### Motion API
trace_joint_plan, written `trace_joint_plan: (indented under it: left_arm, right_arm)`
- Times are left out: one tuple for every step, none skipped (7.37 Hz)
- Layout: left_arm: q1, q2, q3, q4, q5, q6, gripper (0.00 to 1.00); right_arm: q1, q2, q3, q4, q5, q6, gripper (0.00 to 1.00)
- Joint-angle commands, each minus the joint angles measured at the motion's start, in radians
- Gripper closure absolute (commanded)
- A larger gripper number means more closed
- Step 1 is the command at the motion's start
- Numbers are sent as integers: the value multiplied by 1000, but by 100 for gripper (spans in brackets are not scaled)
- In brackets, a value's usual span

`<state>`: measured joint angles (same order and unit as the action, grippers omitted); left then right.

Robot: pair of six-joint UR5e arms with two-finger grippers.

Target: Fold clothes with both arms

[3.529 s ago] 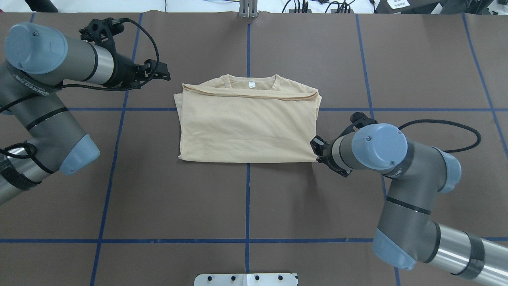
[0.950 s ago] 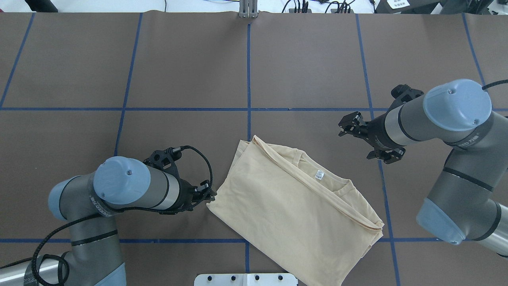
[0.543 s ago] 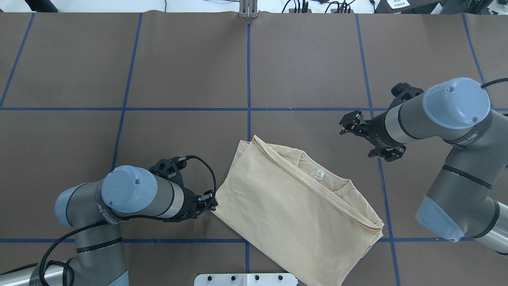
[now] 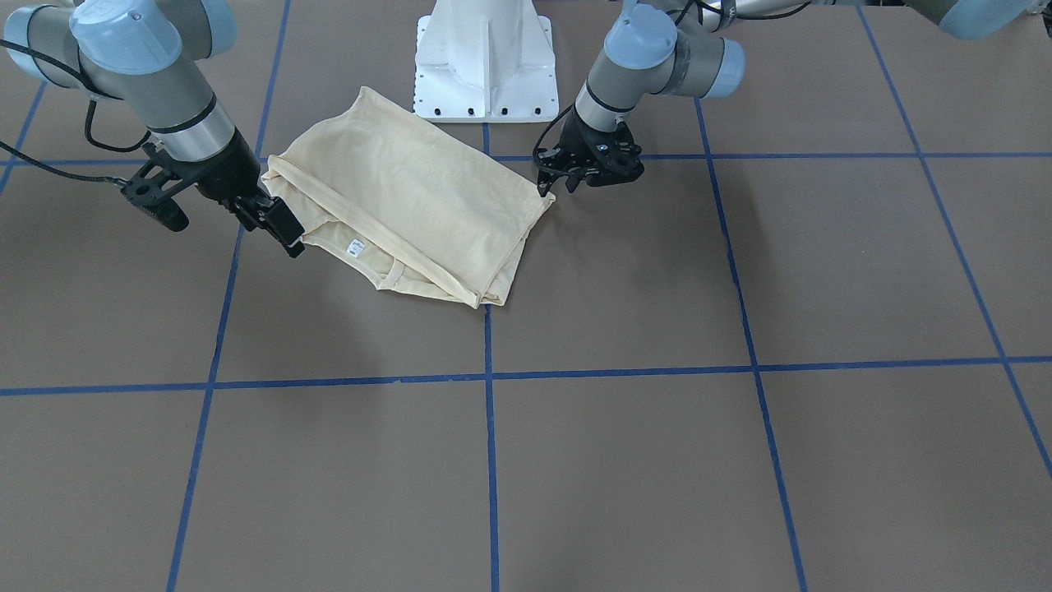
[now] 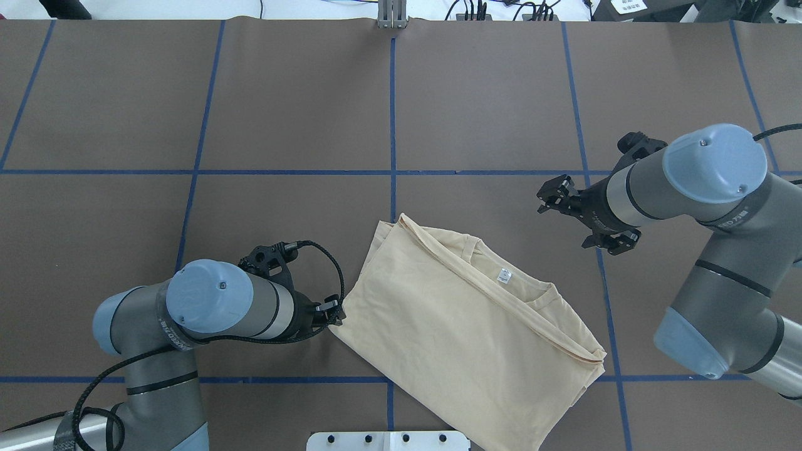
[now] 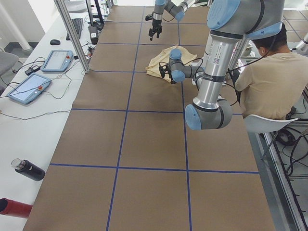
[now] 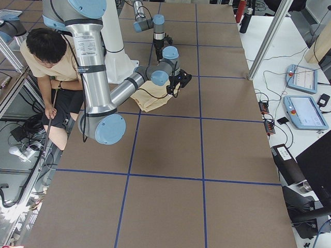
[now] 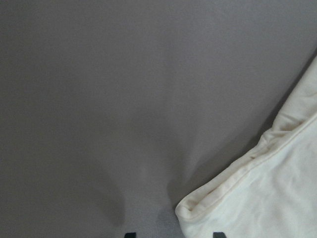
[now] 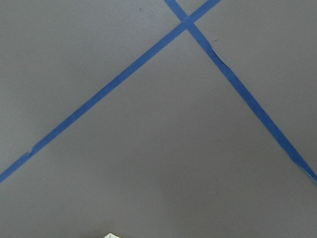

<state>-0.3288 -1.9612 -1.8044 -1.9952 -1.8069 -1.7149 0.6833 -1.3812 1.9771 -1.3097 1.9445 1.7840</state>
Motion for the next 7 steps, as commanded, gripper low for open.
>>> trace_joint_plan:
  left_arm:
    - [-1, -17, 16, -1, 11, 15, 41]
    - [-1, -30, 28, -2, 11, 14, 44]
    - [1, -36, 37, -2, 11, 15, 46]
    - [1, -39, 39, -1, 11, 14, 63]
    - [-1, -38, 39, 3, 11, 14, 90]
    - [-2, -38, 33, 7, 11, 14, 100]
    - [-22, -31, 25, 9, 11, 17, 100]
  right_arm:
    - [-1, 1, -4, 0, 1, 0, 0]
    - [-1, 1, -4, 1, 1, 0, 0]
    - [-1, 1, -4, 1, 2, 0, 0]
    - [-1, 1, -4, 1, 4, 0, 0]
    - [-1, 1, -4, 0, 5, 0, 0]
    - [-1, 1, -4, 0, 7, 0, 0]
    - [-1, 1, -4, 1, 7, 0, 0]
